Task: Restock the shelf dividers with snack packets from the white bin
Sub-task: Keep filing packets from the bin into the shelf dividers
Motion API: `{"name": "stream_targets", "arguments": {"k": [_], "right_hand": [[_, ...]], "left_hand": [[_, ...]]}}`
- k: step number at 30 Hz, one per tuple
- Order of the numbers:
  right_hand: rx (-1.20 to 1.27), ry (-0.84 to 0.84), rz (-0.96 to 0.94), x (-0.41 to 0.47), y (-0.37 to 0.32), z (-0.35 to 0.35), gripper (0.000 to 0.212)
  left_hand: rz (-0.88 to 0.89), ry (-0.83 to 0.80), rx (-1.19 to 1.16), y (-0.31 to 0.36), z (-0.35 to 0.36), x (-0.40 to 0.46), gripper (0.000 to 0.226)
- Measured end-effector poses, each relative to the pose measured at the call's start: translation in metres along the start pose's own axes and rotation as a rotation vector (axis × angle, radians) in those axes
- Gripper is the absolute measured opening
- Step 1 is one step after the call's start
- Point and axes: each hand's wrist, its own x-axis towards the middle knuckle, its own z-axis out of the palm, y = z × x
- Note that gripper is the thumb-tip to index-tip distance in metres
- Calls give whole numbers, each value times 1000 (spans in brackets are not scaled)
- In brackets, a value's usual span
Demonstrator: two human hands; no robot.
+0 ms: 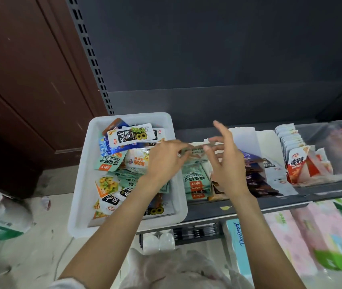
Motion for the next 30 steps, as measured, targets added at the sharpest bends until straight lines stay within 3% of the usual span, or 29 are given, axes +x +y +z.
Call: {"name": "stream_targets", "arguments": {"k": [4,8,12,17,20,22,26,30], "right_hand": [[-324,-120,-157,-12,28,7,14],[-535,-245,-135,-24,46,13,11],[-510,-194,-175,-25,34,13,9],[-387,-338,-325,-12,-8,57,13],[-467,-508,-364,-4,-21,106,20],[-533,-629,-320,1,-21,135,30],[-604,-781,-269,4,-18,157,37],[-672,-710,-372,3,-15,149,31]], "left_hand": [[14,-177,100,-10,33,-13,21],[84,-289,84,-20,47,-29,26],[164,-240,-28,-38,23,-47,33],[-152,112,146,-92,-17,-75,23],[-406,-59,316,-134,-31,-83,45],[-480,-194,339,-151,-39,-85,45],[-430,-312,387,-164,-40,-87,42],[-429,-292,368,-161,-36,-88,39]]}}
